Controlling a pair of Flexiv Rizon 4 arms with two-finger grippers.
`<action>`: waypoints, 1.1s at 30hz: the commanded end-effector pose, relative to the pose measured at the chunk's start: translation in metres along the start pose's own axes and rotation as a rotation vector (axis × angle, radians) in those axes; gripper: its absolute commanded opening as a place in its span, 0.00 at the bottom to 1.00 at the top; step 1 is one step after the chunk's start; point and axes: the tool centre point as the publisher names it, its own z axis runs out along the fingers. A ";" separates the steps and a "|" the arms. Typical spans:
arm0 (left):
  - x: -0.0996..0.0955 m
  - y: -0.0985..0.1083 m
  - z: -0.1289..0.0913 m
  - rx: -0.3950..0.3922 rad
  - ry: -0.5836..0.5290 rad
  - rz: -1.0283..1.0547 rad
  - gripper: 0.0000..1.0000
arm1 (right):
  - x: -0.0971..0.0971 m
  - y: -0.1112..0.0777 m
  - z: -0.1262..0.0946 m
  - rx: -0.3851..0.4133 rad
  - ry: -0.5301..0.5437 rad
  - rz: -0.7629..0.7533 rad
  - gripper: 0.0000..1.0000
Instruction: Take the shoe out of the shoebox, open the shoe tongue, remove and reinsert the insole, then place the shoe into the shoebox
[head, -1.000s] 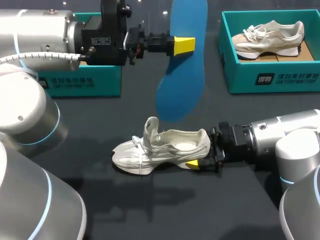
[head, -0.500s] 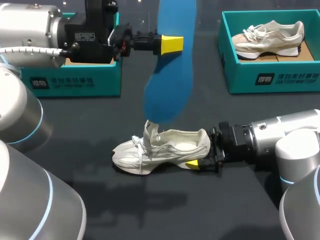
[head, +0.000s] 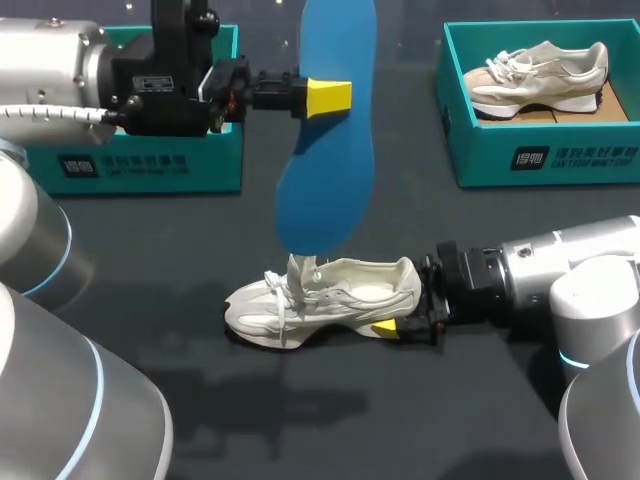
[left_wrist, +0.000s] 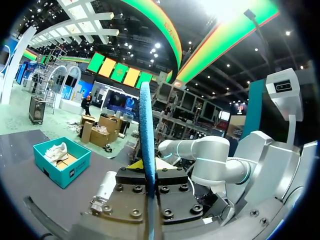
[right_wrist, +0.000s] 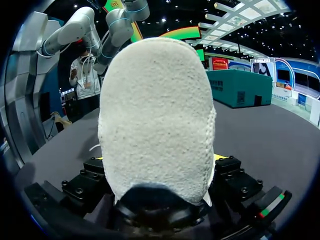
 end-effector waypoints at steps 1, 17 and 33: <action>0.000 0.000 0.000 0.000 0.000 0.000 0.00 | 0.001 -0.004 -0.006 0.023 -0.017 0.011 1.00; 0.000 0.000 0.000 0.000 0.000 0.000 0.00 | 0.004 0.012 -0.040 0.201 -0.036 0.030 1.00; 0.000 0.000 0.000 0.000 0.000 0.000 0.00 | 0.001 0.049 -0.063 0.564 -0.069 0.063 1.00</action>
